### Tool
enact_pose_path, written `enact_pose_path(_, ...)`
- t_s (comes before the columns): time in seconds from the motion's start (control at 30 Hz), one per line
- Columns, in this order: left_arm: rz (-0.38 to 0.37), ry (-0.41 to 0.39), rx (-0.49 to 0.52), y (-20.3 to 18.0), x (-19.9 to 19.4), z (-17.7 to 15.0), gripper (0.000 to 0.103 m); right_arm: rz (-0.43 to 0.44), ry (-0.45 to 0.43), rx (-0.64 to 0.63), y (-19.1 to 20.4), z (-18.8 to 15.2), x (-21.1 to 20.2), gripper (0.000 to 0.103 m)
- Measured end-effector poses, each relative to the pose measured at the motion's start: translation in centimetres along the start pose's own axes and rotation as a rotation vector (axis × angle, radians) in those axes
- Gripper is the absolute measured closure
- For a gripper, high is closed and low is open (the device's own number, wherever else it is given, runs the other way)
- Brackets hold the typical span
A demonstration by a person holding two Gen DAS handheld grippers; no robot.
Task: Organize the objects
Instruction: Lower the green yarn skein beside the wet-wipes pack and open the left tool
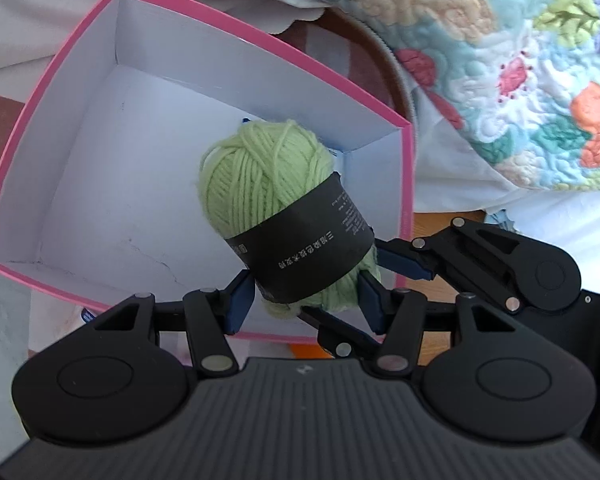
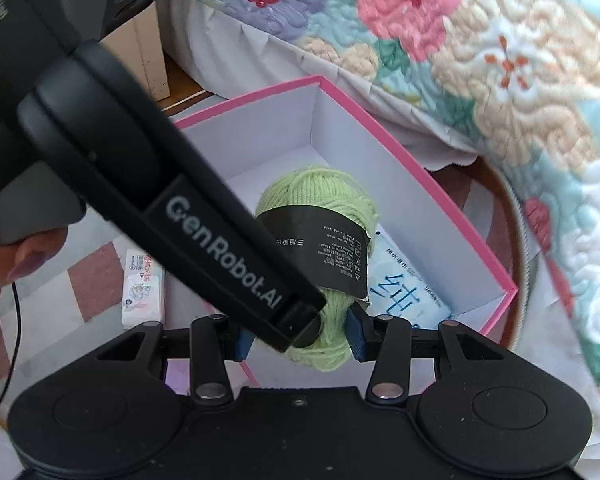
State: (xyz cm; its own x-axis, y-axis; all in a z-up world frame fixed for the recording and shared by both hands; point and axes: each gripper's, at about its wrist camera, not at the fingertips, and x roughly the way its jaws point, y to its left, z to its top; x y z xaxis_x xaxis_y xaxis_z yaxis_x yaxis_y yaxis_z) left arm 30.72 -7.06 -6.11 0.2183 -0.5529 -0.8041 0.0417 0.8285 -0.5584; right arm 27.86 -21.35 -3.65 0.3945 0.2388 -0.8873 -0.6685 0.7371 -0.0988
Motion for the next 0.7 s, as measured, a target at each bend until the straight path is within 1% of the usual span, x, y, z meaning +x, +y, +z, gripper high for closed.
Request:
enact_pose_path(0.13,0.023,0.007,0.006,0.4,0.7,0.1,0.049,0.031,-0.006,0.084,-0.6,-0.3,1.1,0.053)
enact_pose_path(0.27,0.047,0.026,0.019,0.4,1.5,0.4,0.049,0.046,-0.003,0.124,-1.0,-0.5,2.0,0.053)
enact_pose_path(0.4,0.054,0.045,0.016,0.5,2.3,1.0,0.049,0.069,0.017,0.183,-2.0,-0.4,3.1,0.053)
enact_pose_path(0.57,0.071,0.069,0.005,1.2,3.2,1.5,0.049,0.137,0.016,0.327,-3.7,-0.9,4.6,0.053)
enact_pose_path(0.63,0.064,0.085,-0.011,1.6,3.7,1.7,0.049,0.147,0.026,0.339,-3.9,-1.0,5.2,0.053)
enact_pose_path(0.7,0.05,0.089,-0.026,1.9,4.1,1.7,0.049,0.135,0.045,0.319,-3.7,-0.9,5.5,0.053)
